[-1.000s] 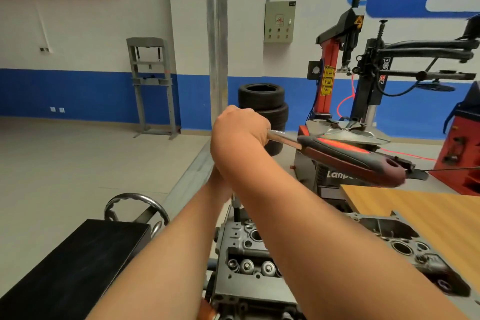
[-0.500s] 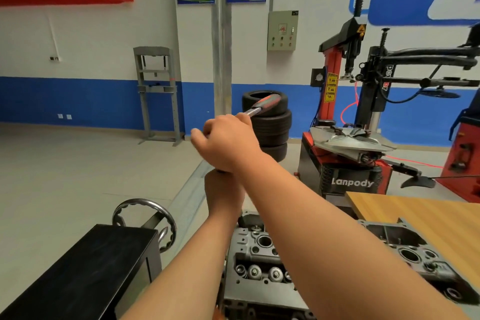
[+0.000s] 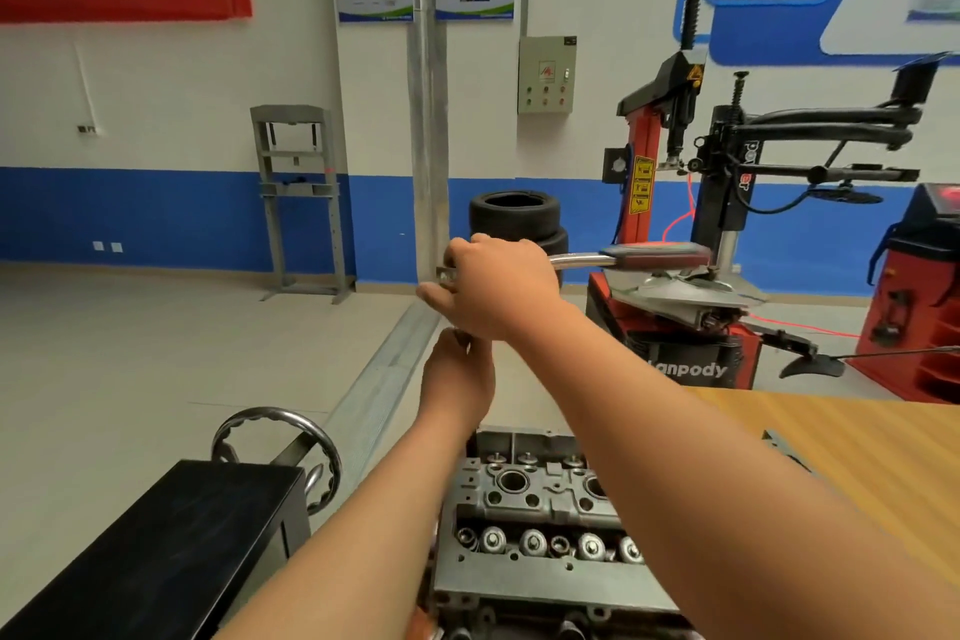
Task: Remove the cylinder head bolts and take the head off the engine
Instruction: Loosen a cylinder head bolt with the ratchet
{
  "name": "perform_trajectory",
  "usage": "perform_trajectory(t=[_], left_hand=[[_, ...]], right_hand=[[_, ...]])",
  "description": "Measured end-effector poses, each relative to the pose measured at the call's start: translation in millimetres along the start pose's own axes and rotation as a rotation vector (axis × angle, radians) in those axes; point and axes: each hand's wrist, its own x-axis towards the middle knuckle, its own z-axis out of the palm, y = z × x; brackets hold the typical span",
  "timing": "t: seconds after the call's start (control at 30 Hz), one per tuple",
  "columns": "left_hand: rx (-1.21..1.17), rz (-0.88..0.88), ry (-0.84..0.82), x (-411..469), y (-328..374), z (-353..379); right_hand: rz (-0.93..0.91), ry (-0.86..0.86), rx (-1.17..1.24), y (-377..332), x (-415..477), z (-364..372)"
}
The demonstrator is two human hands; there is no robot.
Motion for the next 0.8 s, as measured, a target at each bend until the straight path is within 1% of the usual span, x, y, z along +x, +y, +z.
perform_trajectory(t=[0.03, 0.1, 0.13, 0.17, 0.23, 0.3, 0.33, 0.4, 0.5, 0.57, 0.67, 0.73, 0.77, 0.8], left_hand=[[-0.127, -0.020, -0.067, -2, -1, -2], [-0.036, 0.053, -0.250, -8, 1, -10], [-0.037, 0.102, -0.292, -9, 2, -16], [-0.019, 0.136, -0.321, -8, 1, -21], [0.006, 0.179, -0.331, -5, -3, -24], [0.074, 0.224, -0.269, -5, -2, -22], [0.128, 0.244, -0.217, -6, 0, -22], [0.227, 0.302, -0.115, -8, 1, -18], [0.222, 0.336, -0.050, -12, 5, -14], [0.198, 0.313, -0.029, -15, 7, -13], [0.254, 0.290, -0.024, -17, 5, -12], [0.286, 0.287, -0.117, -16, 2, -11], [0.230, 0.269, -0.173, -16, 0, -11], [0.118, 0.225, -0.232, -16, -1, -11]], right_hand=[[-0.023, -0.001, 0.153, 9, 0, 2], [-0.002, -0.018, 0.474, 24, -1, 4], [0.011, -0.038, 0.537, 27, -1, 3], [0.015, -0.070, 0.514, 28, 0, 1], [0.032, -0.150, 0.308, 26, 2, -4], [0.055, -0.205, 0.075, 21, 0, -12], [0.064, -0.225, 0.003, 20, -3, -17], [0.077, -0.266, -0.083, 18, -13, -26], [0.090, -0.324, -0.136, 15, -25, -37], [0.074, -0.310, -0.127, 15, -27, -40], [-0.058, -0.198, -0.075, 19, -28, -37], [-0.220, -0.094, -0.086, 27, -24, -31], [-0.289, -0.068, -0.087, 32, -22, -28], [-0.326, -0.067, -0.068, 39, -18, -24]])
